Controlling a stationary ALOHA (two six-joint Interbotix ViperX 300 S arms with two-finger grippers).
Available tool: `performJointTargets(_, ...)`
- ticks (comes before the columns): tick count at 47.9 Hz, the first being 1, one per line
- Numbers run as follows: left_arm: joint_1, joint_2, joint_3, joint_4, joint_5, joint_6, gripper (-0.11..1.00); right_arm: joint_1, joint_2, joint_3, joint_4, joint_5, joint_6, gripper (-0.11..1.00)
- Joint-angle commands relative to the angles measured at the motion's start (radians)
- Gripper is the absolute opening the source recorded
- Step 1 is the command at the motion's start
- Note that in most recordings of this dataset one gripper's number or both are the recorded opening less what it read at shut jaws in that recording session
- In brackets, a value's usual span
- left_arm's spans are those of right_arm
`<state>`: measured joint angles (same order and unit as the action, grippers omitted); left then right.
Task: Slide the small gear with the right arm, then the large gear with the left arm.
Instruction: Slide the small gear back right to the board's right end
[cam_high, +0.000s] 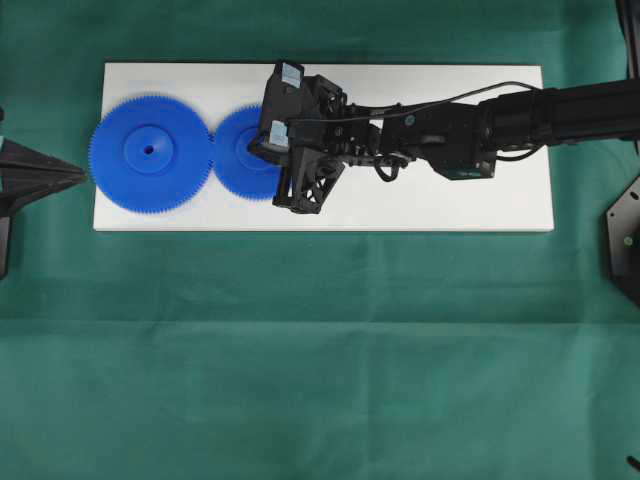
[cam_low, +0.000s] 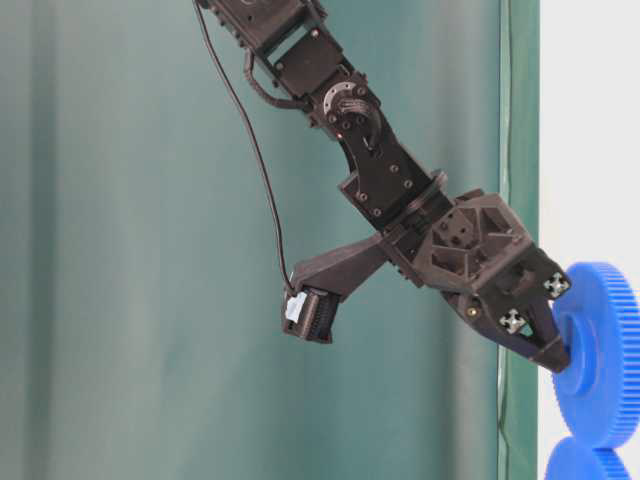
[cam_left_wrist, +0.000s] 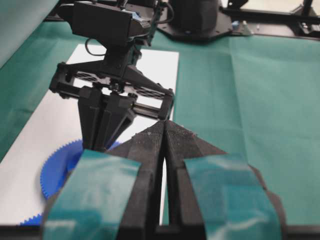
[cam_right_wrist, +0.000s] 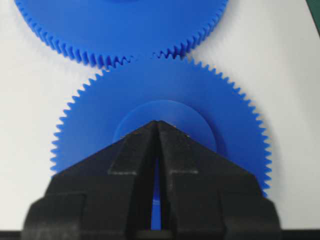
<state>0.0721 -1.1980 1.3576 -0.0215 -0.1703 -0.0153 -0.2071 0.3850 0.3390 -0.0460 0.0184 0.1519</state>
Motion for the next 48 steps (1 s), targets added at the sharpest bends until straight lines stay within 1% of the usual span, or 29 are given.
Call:
performJointTargets(1, -0.002, 0.012, -0.009, -0.002, -0.006, -0.002, -0.01, 0.014, 0.005, 0.012, -0.003, 0.018, 0.0, 0.53)
performJointTargets(15, -0.002, 0.012, -0.008, 0.0, -0.006, -0.023, -0.01, 0.014, 0.005, 0.014, -0.003, 0.017, 0.0, 0.53)
performJointTargets(24, -0.002, 0.011, -0.003, 0.0, -0.006, -0.023, -0.01, 0.014, 0.003, 0.014, -0.003, 0.021, 0.0, 0.53)
performJointTargets(31, -0.002, 0.011, -0.002, -0.002, -0.006, -0.023, -0.01, 0.012, -0.012, 0.035, -0.003, 0.043, 0.002, 0.53)
performJointTargets(37, -0.002, 0.006, 0.0, -0.002, -0.006, -0.023, -0.01, 0.006, -0.052, 0.091, -0.003, 0.048, 0.003, 0.53)
performJointTargets(41, -0.002, 0.006, 0.003, 0.0, -0.006, -0.023, -0.01, -0.002, -0.087, 0.146, 0.002, 0.046, 0.006, 0.52)
performJointTargets(44, -0.002, 0.006, 0.005, 0.0, -0.006, -0.025, -0.01, -0.009, -0.12, 0.196, 0.002, 0.041, 0.026, 0.53)
performJointTargets(48, -0.002, 0.006, 0.005, 0.0, -0.006, -0.025, -0.01, -0.028, -0.172, 0.285, 0.002, 0.038, 0.071, 0.53)
